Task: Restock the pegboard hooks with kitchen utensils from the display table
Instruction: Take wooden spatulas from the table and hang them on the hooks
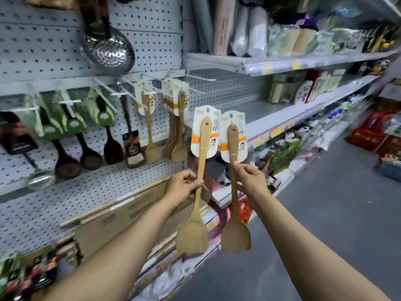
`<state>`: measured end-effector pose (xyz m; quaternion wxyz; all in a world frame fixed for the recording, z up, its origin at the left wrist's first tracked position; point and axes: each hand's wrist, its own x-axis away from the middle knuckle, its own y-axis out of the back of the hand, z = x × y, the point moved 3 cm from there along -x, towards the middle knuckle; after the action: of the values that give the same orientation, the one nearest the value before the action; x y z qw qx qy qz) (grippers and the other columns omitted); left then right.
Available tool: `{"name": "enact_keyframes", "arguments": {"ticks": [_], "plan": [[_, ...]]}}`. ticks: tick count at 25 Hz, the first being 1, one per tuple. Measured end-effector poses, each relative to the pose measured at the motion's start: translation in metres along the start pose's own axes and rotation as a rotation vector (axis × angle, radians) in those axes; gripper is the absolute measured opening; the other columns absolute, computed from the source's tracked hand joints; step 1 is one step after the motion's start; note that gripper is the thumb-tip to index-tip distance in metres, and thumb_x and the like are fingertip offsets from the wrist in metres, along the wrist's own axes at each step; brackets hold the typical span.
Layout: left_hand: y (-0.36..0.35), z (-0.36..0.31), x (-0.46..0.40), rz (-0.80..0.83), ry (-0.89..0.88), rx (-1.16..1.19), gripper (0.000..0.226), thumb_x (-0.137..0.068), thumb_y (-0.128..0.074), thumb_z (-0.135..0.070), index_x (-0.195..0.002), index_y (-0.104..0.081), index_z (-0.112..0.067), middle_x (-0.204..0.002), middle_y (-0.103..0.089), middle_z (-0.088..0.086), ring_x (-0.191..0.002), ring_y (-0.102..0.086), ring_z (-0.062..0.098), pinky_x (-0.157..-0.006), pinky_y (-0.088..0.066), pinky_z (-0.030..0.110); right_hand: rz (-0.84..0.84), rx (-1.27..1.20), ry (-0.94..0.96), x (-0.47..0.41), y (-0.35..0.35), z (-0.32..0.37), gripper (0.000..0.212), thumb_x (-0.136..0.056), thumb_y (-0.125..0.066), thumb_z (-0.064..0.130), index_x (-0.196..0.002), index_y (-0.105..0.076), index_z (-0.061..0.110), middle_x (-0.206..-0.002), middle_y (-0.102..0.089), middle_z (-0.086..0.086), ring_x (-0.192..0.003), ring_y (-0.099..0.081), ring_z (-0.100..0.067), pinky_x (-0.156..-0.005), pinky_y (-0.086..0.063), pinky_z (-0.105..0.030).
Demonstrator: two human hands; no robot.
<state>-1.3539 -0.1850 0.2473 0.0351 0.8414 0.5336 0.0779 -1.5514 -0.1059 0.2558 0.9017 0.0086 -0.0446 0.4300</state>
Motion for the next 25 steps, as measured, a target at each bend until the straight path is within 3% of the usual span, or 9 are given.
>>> {"name": "enact_keyframes", "arguments": {"ticks": [8,13,16,19,25], "plan": [[-0.062,-0.004,-0.058,-0.397,0.13,0.032,0.019,-0.085,-0.071,-0.007,-0.075,-0.057,-0.016,-0.077,-0.063,0.005,-0.07,-0.064,0.016,-0.059,-0.054,0.029,0.402,0.011,0.031,-0.155,0.002,0.02,0.014,-0.092,-0.07,0.02,-0.079,-0.068,0.014,-0.06,-0.063,0.005,-0.055,-0.056,-0.007,-0.053,-0.046,-0.02],[-0.076,-0.019,-0.059,-0.573,0.154,0.095,0.014,-0.085,-0.069,-0.003,-0.082,-0.056,-0.008,-0.072,-0.062,0.002,-0.066,-0.061,0.015,-0.052,-0.052,0.022,0.613,-0.009,0.007,-0.197,-0.026,0.039,0.016,-0.089,-0.072,0.026,-0.075,-0.07,0.019,-0.073,-0.068,-0.001,-0.064,-0.06,-0.017,-0.057,-0.048,-0.026],[-0.076,-0.021,-0.063,-0.636,0.139,0.088,0.013,-0.085,-0.069,-0.004,-0.081,-0.057,-0.007,-0.07,-0.063,0.005,-0.066,-0.061,0.017,-0.053,-0.054,0.022,0.673,-0.03,-0.041,-0.209,-0.045,0.037,0.011,-0.091,-0.071,0.023,-0.082,-0.069,0.016,-0.074,-0.069,-0.002,-0.059,-0.061,-0.014,-0.045,-0.045,-0.021],[-0.077,-0.019,-0.074,-0.668,0.123,0.098,0.01,-0.086,-0.069,-0.004,-0.083,-0.059,-0.004,-0.069,-0.066,0.006,-0.066,-0.064,0.017,-0.054,-0.054,0.022,0.713,-0.042,-0.069,-0.221,-0.061,0.029,0.015,-0.091,-0.07,0.025,-0.093,-0.069,0.011,-0.076,-0.07,-0.002,-0.059,-0.061,-0.012,-0.048,-0.047,-0.022],[-0.065,-0.007,-0.101,-0.671,0.119,0.094,0.012,-0.086,-0.07,-0.008,-0.079,-0.061,-0.01,-0.074,-0.069,0.006,-0.075,-0.069,0.02,-0.066,-0.058,0.031,0.734,-0.07,-0.093,-0.247,-0.088,0.023,0.012,-0.092,-0.069,0.022,-0.095,-0.069,0.01,-0.084,-0.072,-0.004,-0.067,-0.067,-0.012,-0.049,-0.051,-0.02]]}}
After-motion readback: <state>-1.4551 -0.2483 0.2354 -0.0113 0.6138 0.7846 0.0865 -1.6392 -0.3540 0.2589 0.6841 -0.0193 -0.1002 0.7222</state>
